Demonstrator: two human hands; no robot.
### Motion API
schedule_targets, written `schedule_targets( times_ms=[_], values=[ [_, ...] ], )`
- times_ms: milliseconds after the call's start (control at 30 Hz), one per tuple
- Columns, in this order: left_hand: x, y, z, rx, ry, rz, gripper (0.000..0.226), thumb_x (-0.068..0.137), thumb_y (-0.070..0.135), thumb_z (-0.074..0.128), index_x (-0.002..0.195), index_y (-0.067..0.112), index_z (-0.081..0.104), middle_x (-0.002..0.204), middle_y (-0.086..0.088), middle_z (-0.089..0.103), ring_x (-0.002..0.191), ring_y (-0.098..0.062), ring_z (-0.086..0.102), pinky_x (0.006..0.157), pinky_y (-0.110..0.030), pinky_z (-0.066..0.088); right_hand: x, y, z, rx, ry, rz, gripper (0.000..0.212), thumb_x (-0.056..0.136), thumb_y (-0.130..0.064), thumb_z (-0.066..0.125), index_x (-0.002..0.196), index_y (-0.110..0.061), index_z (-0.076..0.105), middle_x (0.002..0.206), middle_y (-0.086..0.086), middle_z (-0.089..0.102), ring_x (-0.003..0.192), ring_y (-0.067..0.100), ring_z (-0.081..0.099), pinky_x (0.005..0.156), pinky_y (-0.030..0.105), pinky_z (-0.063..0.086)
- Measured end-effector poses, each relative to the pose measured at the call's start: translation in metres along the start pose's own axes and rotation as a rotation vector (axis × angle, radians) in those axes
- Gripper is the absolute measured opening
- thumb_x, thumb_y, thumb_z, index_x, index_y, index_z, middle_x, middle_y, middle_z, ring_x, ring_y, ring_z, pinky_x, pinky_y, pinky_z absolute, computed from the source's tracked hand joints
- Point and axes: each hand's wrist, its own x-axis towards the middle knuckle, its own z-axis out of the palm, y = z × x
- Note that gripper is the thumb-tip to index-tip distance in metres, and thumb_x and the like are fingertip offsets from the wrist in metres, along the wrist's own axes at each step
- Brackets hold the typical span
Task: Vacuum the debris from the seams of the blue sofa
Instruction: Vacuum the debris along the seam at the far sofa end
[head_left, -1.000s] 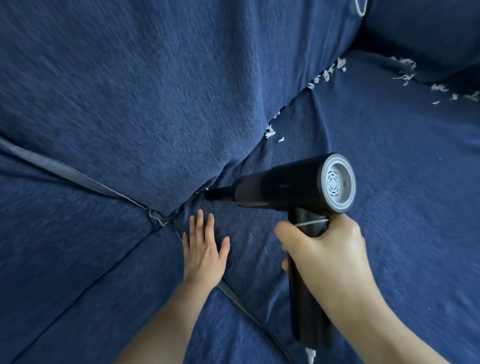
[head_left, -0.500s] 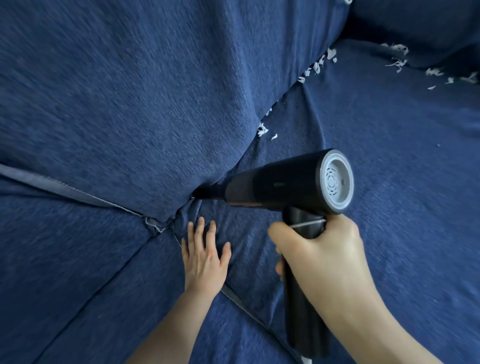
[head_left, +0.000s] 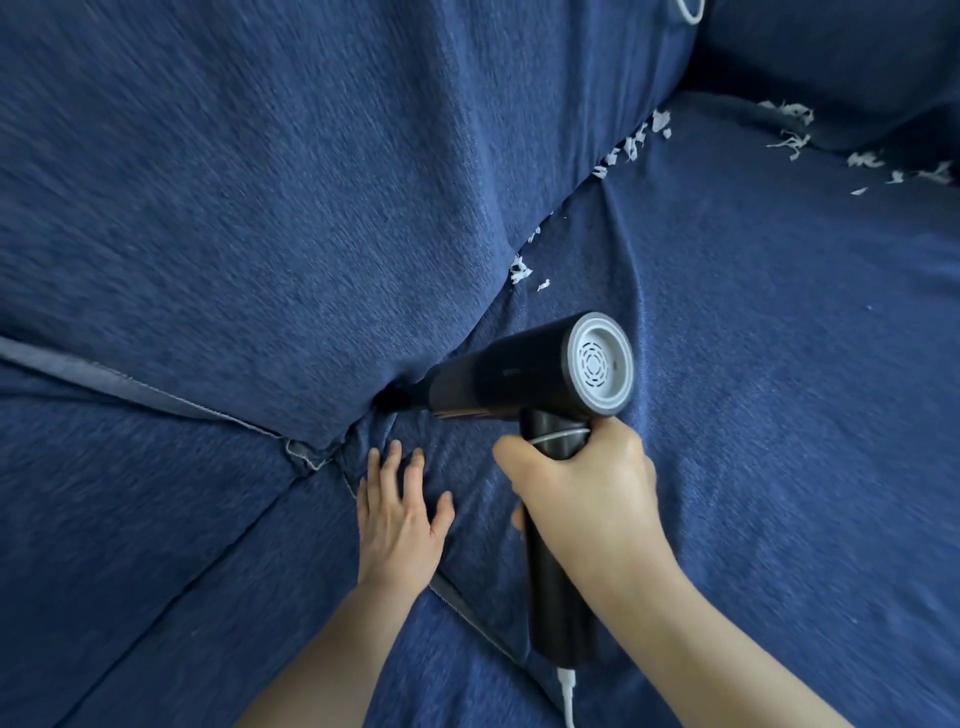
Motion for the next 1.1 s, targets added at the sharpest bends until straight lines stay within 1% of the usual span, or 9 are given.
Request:
schedule_targets(
  times_ms=[100, 267, 333, 467, 633, 767, 867, 967, 1100],
  values=[
    [0.001, -0.002, 0.0, -0.011, -0.004, 0.019, 0.058, 0.09, 0.044, 0.047, 0.132, 0.005, 0.045, 0.146, -0.022, 0.037, 0.14, -0.043, 0.027, 0.106, -0.058, 0.037, 0.005, -0.002, -0.001, -0.001, -0.021, 0.0, 0.019, 0.072, -0.026, 0.071, 0.067, -0.018, 0.055, 0.055, -0.003, 0.062, 0.066, 0.027, 0.074, 0.053, 0.03, 0.056],
    [0.012, 0.013, -0.008, -0.112, 0.036, -0.05, 0.051, 0.085, 0.03, 0.063, 0.124, 0.007, 0.039, 0.144, -0.024, 0.032, 0.136, -0.048, 0.028, 0.103, -0.063, 0.037, 0.009, -0.005, -0.031, -0.031, -0.001, -0.057, 0.023, 0.065, -0.031, 0.07, 0.066, -0.012, 0.057, 0.056, 0.006, 0.066, 0.061, 0.034, 0.072, 0.055, 0.042, 0.059],
    [0.024, 0.024, -0.013, -0.124, 0.072, -0.061, 0.052, 0.087, 0.031, 0.062, 0.126, 0.007, 0.038, 0.145, -0.024, 0.033, 0.137, -0.048, 0.027, 0.107, -0.063, 0.032, 0.012, -0.006, -0.046, -0.041, 0.013, -0.066, 0.023, 0.067, -0.029, 0.07, 0.066, -0.009, 0.059, 0.055, 0.009, 0.068, 0.055, 0.028, 0.071, 0.058, 0.041, 0.06],
    [0.05, 0.054, -0.02, -0.151, 0.065, -0.021, 0.059, 0.092, 0.037, 0.05, 0.14, 0.007, 0.033, 0.153, -0.014, 0.029, 0.144, -0.038, 0.017, 0.117, -0.054, 0.018, 0.019, -0.01, -0.07, -0.046, 0.03, -0.057, 0.017, 0.072, -0.023, 0.069, 0.071, -0.007, 0.063, 0.053, 0.009, 0.069, 0.047, 0.016, 0.067, 0.059, 0.035, 0.056],
    [0.065, 0.092, -0.02, -0.114, -0.014, -0.07, 0.069, 0.094, 0.048, 0.044, 0.151, 0.018, 0.018, 0.155, -0.019, 0.019, 0.144, -0.041, 0.008, 0.117, -0.052, 0.011, 0.033, -0.013, -0.087, -0.018, 0.079, -0.077, 0.017, 0.073, -0.023, 0.069, 0.073, -0.007, 0.062, 0.056, 0.01, 0.069, 0.048, 0.021, 0.069, 0.062, 0.039, 0.06],
    [0.058, 0.097, -0.013, -0.029, -0.021, -0.083, 0.069, 0.092, 0.053, 0.034, 0.152, 0.024, 0.02, 0.155, -0.019, 0.02, 0.144, -0.044, 0.009, 0.117, -0.056, 0.013, 0.038, -0.013, -0.102, -0.019, 0.089, -0.084, 0.016, 0.074, -0.024, 0.069, 0.071, -0.009, 0.062, 0.054, 0.009, 0.069, 0.05, 0.019, 0.068, 0.059, 0.034, 0.056],
    [0.054, 0.098, -0.011, -0.023, -0.024, -0.078, 0.068, 0.091, 0.053, 0.032, 0.152, 0.023, 0.024, 0.155, -0.021, 0.02, 0.143, -0.046, 0.01, 0.116, -0.058, 0.014, 0.042, -0.013, -0.113, -0.016, 0.109, -0.066, 0.016, 0.075, -0.023, 0.07, 0.071, -0.009, 0.063, 0.054, 0.008, 0.069, 0.05, 0.02, 0.067, 0.061, 0.038, 0.059],
    [0.053, 0.101, -0.013, -0.014, -0.064, -0.086, 0.069, 0.093, 0.053, 0.027, 0.153, 0.024, 0.015, 0.159, -0.015, 0.006, 0.146, -0.041, 0.0, 0.117, -0.058, 0.008, 0.045, -0.014, -0.124, 0.002, 0.116, -0.058, 0.017, 0.075, -0.022, 0.07, 0.074, -0.007, 0.064, 0.06, 0.009, 0.07, 0.048, 0.02, 0.068, 0.064, 0.044, 0.063],
    [0.055, 0.11, -0.015, -0.014, -0.095, -0.091, 0.068, 0.098, 0.048, 0.029, 0.154, 0.018, 0.006, 0.161, -0.001, -0.013, 0.147, -0.028, -0.016, 0.117, -0.059, 0.001, 0.048, -0.014, -0.14, 0.003, 0.139, -0.078, 0.018, 0.074, -0.022, 0.07, 0.073, -0.005, 0.064, 0.057, 0.011, 0.07, 0.048, 0.02, 0.066, 0.059, 0.04, 0.06]
  ],
)
